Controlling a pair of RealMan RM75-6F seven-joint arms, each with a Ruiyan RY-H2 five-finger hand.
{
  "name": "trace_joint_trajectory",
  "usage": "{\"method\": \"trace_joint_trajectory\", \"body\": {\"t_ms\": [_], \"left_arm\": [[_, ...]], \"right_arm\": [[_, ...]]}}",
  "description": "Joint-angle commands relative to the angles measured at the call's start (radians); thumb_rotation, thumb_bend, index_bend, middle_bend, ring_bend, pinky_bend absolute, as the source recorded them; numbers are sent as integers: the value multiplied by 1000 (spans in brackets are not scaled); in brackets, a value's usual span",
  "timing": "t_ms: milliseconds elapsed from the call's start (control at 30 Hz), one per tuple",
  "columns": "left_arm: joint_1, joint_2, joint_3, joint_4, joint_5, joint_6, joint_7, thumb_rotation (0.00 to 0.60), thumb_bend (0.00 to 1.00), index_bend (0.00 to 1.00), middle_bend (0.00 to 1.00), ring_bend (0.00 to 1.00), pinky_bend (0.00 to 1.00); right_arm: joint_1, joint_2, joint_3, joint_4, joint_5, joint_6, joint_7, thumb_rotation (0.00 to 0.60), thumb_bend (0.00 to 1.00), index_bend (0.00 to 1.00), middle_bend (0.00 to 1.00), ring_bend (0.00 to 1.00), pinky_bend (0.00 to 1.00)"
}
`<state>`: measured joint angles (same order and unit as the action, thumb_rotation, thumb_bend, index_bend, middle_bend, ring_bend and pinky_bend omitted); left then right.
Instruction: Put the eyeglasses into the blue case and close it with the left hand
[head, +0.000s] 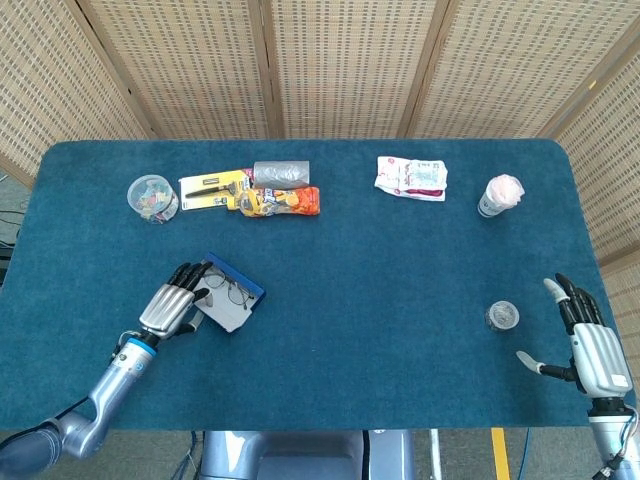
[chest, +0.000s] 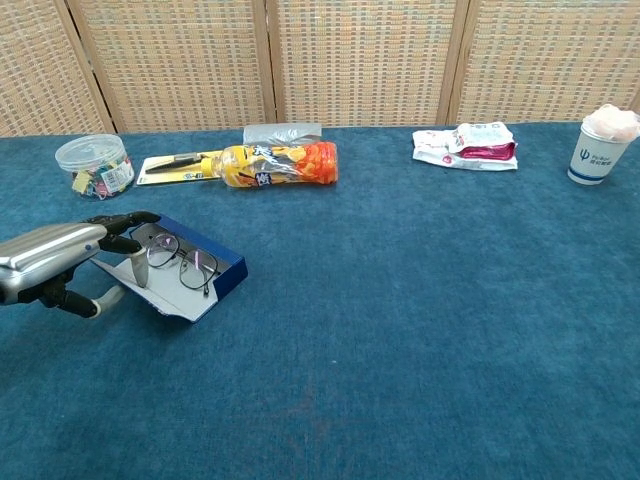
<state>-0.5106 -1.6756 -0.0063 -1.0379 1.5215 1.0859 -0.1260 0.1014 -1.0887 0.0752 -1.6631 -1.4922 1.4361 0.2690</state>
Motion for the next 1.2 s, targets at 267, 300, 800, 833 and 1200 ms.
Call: {"method": "trace_joint_trajectory", "body": {"t_ms": [267, 300, 800, 833, 1200], "left_arm": [[40, 55, 45, -58, 38, 64, 3, 600, 574, 700, 0, 0, 0], [45, 67, 51, -71, 42, 71, 5, 600, 577, 706, 0, 0, 0], [87, 364, 95, -463, 10, 66, 215, 600, 578, 724, 0, 0, 0], [83, 368, 91, -475, 3, 55, 222, 600, 578, 724, 0, 0, 0], [48, 338, 50, -495, -86, -40, 302, 600, 580, 724, 0, 0, 0]], "right_arm": [[1, 2, -1, -1, -1, -2, 8, 600, 0, 0, 0, 0, 0], [0, 2, -1, -1, -1, -1, 9, 600, 0, 0, 0, 0, 0], [0, 1, -1, -3, -2, 0, 4, 600, 0, 0, 0, 0, 0], [0, 1, -1, -4, -2, 1, 4, 600, 0, 0, 0, 0, 0], [1, 3, -2, -2, -1, -4, 9, 600, 0, 0, 0, 0, 0]]}}
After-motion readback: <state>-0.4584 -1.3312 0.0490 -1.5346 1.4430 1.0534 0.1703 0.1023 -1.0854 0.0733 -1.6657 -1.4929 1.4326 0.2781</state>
